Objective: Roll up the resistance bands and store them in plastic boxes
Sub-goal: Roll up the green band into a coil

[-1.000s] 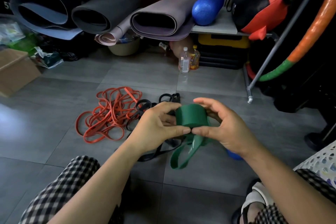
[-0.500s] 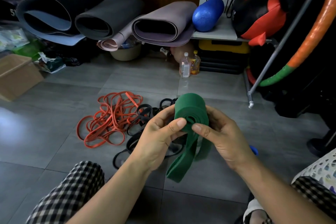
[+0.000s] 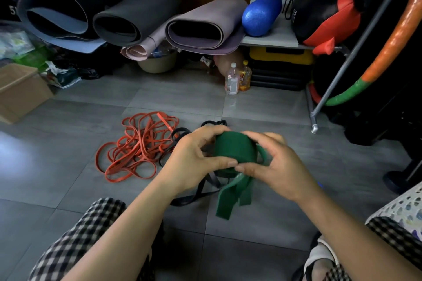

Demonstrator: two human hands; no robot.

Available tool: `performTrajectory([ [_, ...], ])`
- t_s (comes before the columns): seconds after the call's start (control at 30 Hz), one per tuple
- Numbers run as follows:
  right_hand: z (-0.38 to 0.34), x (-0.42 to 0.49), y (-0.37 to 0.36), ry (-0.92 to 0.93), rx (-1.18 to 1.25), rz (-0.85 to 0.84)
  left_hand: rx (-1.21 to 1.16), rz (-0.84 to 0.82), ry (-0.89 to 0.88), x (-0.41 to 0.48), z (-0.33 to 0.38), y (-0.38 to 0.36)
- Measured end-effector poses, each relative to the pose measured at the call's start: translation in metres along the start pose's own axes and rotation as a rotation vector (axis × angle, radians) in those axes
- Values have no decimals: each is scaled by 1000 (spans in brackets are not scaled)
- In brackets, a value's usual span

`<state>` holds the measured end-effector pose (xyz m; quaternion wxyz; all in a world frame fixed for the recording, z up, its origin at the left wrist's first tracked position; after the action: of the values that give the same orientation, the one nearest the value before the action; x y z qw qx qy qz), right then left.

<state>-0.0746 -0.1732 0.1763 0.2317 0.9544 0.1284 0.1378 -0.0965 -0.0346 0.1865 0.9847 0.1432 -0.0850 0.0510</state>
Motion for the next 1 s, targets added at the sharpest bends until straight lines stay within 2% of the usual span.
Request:
performTrajectory([
  [0.1, 4, 3, 5, -60, 148, 9, -345, 56, 85, -1, -2, 7],
  [0.2, 2, 3, 4, -41, 309, 44, -559, 79, 118, -1, 2, 8],
  [0.43, 6, -5, -11, -146, 629, 126, -766, 140, 256, -6, -15, -7],
  [0.6, 1, -6, -9, -125, 656, 136, -851, 85, 323, -8, -19, -15],
  [0.7, 6, -1, -2, -125, 558, 102, -695, 18, 343, -4, -21, -12],
  [0.8, 10, 2, 2, -81, 191, 52, -62, -13, 149, 4, -18, 6],
  [0.87, 5, 0, -5, 15, -79, -14, 217, -101, -9, 3, -11, 4],
  [0.93, -1, -4, -11, 94, -200, -13, 328, -155, -87, 0, -7, -3],
  [1.0, -1, -3, -11, 77, -119, -10, 313, -92, -113, 0, -3, 0],
])
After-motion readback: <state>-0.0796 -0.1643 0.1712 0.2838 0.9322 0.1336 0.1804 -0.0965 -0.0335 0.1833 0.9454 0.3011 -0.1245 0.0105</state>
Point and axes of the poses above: each hand's wrist, its own x-axis towards the middle knuckle, its own y-axis out of the back of the hand, z = x × y, the point moved 8 cm from there along x, towards the middle knuckle, and after that the axes turned 10 degrees about z, right-handed, at the moved point
